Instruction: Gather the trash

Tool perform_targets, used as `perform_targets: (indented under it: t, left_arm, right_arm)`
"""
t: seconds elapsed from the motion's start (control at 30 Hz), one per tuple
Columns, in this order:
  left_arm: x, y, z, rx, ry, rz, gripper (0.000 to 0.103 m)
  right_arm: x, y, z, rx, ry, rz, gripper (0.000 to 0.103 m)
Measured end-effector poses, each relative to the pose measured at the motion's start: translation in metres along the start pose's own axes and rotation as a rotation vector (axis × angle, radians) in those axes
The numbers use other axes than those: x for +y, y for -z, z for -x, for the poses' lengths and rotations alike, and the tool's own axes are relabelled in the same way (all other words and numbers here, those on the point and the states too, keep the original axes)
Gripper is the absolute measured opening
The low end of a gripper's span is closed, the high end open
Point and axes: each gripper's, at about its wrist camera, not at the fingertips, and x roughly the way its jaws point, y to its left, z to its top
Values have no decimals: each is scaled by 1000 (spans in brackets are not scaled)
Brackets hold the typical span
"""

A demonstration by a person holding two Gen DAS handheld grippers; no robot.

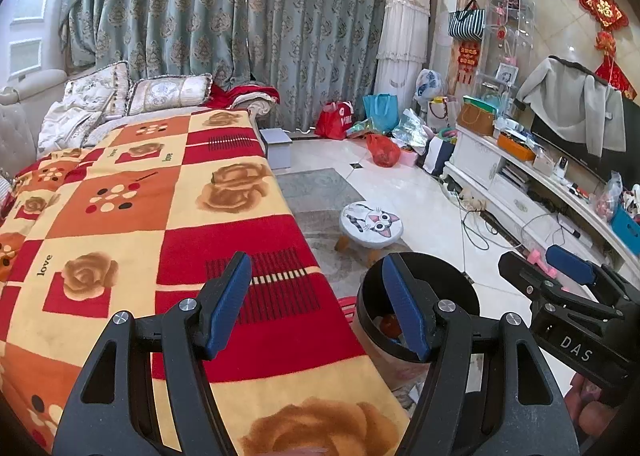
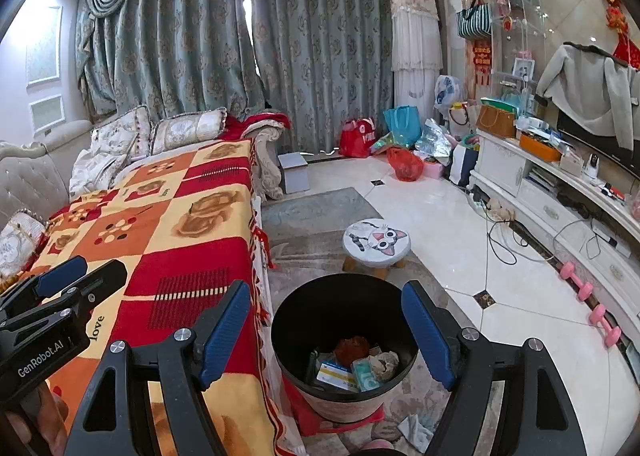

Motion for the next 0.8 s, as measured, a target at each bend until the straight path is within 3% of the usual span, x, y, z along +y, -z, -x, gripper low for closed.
perform_targets:
  t: [0.8]
  left_arm:
    - [-3, 7, -4, 14, -1, 1, 67]
  right_arm:
    - [-2, 6, -4, 15, 1, -2, 77]
